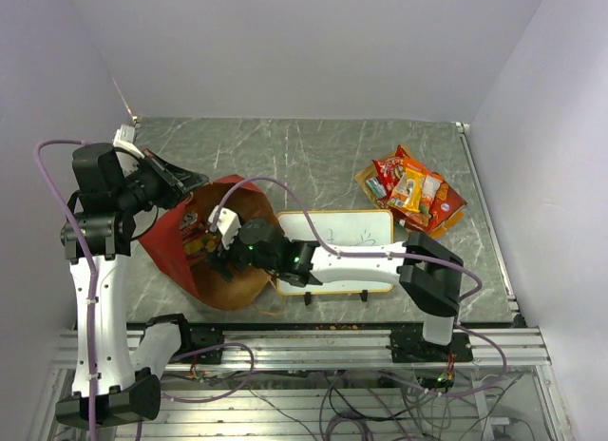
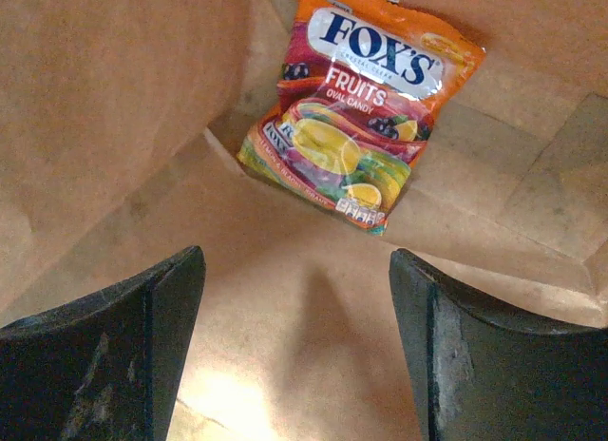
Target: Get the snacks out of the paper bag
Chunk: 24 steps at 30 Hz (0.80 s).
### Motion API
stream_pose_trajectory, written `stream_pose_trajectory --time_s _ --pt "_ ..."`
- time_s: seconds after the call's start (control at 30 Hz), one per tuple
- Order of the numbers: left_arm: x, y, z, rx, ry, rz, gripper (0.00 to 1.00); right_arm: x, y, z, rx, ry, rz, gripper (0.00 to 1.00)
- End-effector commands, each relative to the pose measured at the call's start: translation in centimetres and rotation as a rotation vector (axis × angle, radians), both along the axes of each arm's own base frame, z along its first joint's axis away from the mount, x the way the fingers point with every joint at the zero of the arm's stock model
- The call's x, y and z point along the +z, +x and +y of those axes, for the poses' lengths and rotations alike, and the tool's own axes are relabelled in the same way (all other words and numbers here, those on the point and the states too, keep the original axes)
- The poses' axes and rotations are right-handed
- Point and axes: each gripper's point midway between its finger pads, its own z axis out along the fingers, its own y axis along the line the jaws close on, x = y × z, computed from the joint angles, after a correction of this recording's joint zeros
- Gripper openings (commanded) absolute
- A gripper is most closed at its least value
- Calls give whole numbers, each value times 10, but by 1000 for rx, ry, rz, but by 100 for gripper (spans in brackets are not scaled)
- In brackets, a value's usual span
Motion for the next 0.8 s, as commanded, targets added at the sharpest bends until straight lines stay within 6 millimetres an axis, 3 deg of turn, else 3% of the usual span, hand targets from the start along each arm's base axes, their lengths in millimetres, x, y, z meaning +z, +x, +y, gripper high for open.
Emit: stream_pose_trajectory --time_s 0.0,0.33,0.77 --pt "11 -6 -10 -54 -45 -24 7 13 11 19 -53 57 -55 79" --pt "13 -14 -12 -78 -24 -16 7 -32 19 50 -44 28 -59 80" --pt "14 -22 -12 -100 6 -9 7 -67 43 62 -94 -19 -145 92"
